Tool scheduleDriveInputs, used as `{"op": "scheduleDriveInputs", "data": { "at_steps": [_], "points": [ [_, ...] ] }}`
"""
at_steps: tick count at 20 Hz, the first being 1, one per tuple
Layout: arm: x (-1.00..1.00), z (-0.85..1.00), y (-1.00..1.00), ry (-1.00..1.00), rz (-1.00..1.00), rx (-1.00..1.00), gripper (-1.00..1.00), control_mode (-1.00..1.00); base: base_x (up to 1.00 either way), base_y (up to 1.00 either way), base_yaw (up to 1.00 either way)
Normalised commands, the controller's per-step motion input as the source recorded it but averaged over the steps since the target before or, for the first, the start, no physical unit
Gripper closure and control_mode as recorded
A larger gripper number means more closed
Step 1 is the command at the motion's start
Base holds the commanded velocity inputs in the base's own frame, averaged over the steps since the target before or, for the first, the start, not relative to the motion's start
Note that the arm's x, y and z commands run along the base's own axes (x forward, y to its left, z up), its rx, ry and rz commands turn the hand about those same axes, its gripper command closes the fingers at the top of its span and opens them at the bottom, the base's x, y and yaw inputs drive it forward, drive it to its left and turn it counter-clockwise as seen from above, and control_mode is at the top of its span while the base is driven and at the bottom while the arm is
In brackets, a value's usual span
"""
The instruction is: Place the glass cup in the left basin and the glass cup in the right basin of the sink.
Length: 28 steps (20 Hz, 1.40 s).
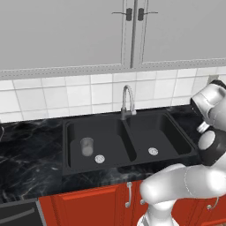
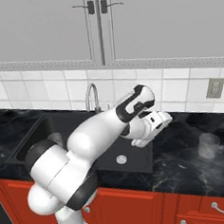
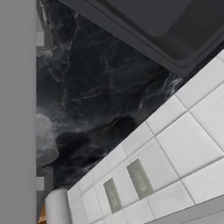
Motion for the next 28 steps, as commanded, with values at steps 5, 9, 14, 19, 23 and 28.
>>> {"op": "scheduleDriveInputs", "data": {
  "at_steps": [5, 9, 14, 19, 23, 28],
  "points": [
    [-0.01, 0.1, -0.26, 0.01, 0.48, -0.01, -1.0, -1.0, 0.0, 0.0, 0.0],
    [-0.02, 0.0, -0.03, 0.07, 0.58, -0.12, -1.0, -1.0, 0.0, 0.0, 0.0],
    [0.0, 0.0, -0.01, 0.11, 0.55, -0.3, -1.0, -1.0, 0.0, 0.0, 0.0],
    [0.0, 0.02, 0.0, 0.11, 0.56, -0.46, -1.0, -1.0, 0.0, 0.0, 0.0],
    [0.0, 0.21, 0.0, 0.06, 0.51, -0.44, -1.0, -1.0, 0.0, 0.0, 0.0],
    [-0.04, 0.39, 0.0, 0.01, 0.31, -0.3, -1.0, -1.0, 0.0, 0.0, 0.0]
  ]
}}
